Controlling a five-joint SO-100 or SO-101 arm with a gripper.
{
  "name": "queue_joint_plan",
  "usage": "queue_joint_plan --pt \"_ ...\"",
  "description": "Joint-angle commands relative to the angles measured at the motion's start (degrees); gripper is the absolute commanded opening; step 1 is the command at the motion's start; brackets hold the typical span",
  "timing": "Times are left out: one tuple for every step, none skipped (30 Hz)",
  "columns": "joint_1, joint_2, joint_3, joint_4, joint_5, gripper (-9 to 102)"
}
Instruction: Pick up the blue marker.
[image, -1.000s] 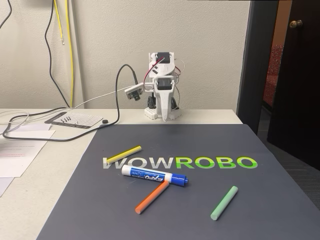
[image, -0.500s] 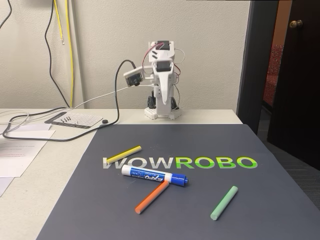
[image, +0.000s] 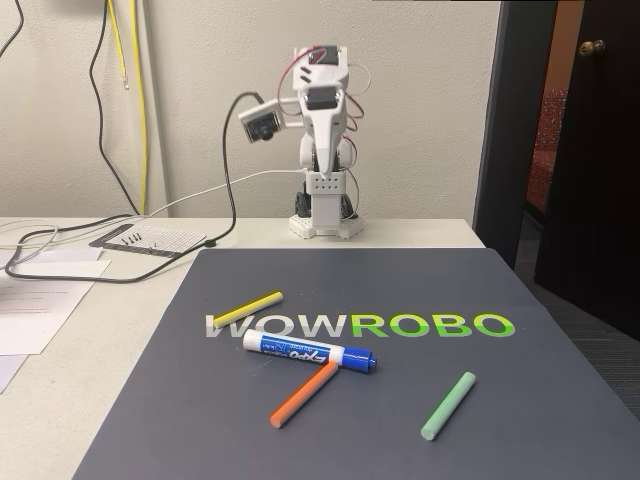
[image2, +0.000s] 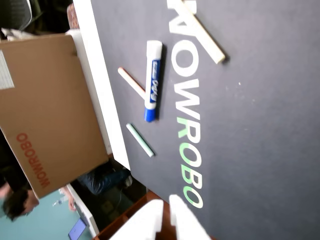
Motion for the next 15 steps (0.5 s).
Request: queue_joint_plan --pt "0.88 -6.06 -8.53 1.85 -0.88 0" --pt "1.05 -7.82 -10.55 2.55 -0.88 0" --pt "1.23 -9.84 -12.66 3.43 -0.88 0" --pt "1.32 -11.95 -14.94 4.39 -0.88 0" --pt "1.32 -13.97 -17.05 5.27 -0.7 0" --pt "1.41 -16.17 -19.25 6.24 -0.53 0" --pt "1.41 -18.28 -21.45 7.21 -0.26 0" --pt "1.49 -20.57 -23.73 8.35 -0.09 0" --pt "1.58 -22.41 -25.66 9.23 0.0 0" --pt "1.58 -24.26 -27.42 9.93 0.18 0" --pt "1.76 -26.02 -29.36 10.81 0.35 0" --pt "1.85 -27.6 -31.11 11.51 0.53 0" --pt "2.02 -29.09 -32.78 12.22 0.62 0" --pt "2.29 -30.59 -34.54 12.92 0.62 0" --pt "2.55 -31.9 -36.04 13.62 0.44 0"
